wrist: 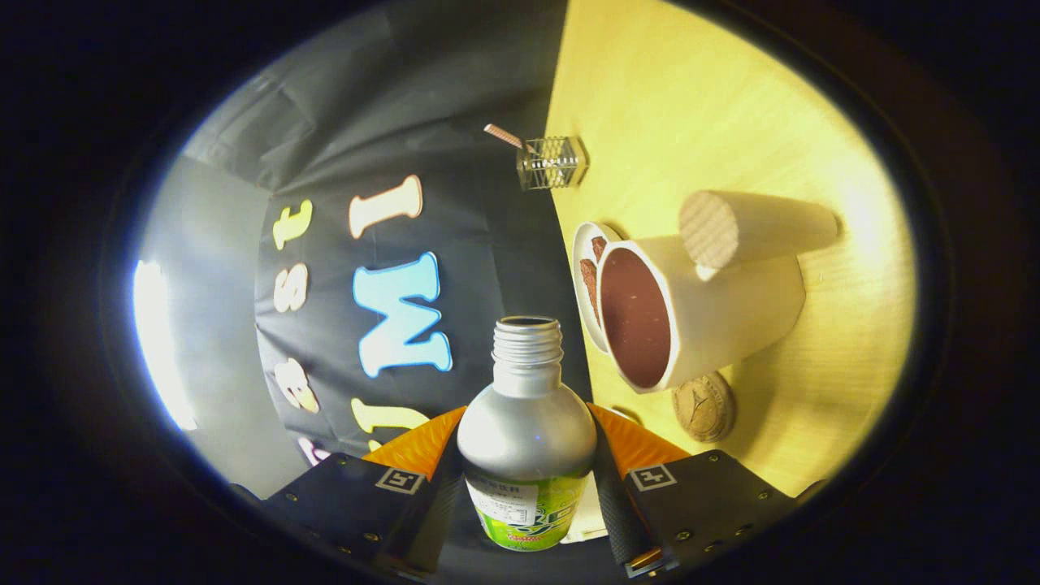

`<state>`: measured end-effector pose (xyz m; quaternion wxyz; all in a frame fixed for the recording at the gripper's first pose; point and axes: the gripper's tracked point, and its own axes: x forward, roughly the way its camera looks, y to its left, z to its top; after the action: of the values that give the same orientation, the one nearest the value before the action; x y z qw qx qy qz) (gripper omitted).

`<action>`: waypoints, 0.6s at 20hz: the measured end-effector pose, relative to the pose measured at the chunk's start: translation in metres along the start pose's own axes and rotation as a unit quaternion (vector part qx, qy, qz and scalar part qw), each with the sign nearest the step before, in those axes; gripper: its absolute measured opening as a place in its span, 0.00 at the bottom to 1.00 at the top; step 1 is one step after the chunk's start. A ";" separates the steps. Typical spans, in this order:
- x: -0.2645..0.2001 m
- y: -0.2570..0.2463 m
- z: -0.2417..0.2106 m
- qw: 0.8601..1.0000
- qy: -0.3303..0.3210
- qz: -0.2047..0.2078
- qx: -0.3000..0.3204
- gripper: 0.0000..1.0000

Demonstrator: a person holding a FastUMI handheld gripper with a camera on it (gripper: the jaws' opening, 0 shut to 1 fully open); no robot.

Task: Take the bottle from table, then pour the juice into the cup, finally place the bottle on the coaster

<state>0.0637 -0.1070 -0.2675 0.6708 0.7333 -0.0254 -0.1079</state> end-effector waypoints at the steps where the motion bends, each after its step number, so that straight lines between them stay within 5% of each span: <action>1: -0.001 0.000 -0.001 1.000 0.002 0.001 -0.017 0.76; 12: 0.002 -0.007 -0.024 0.994 0.030 0.007 -0.108 0.76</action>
<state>0.0699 -0.0830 -0.2725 0.7473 0.6594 0.0012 -0.0828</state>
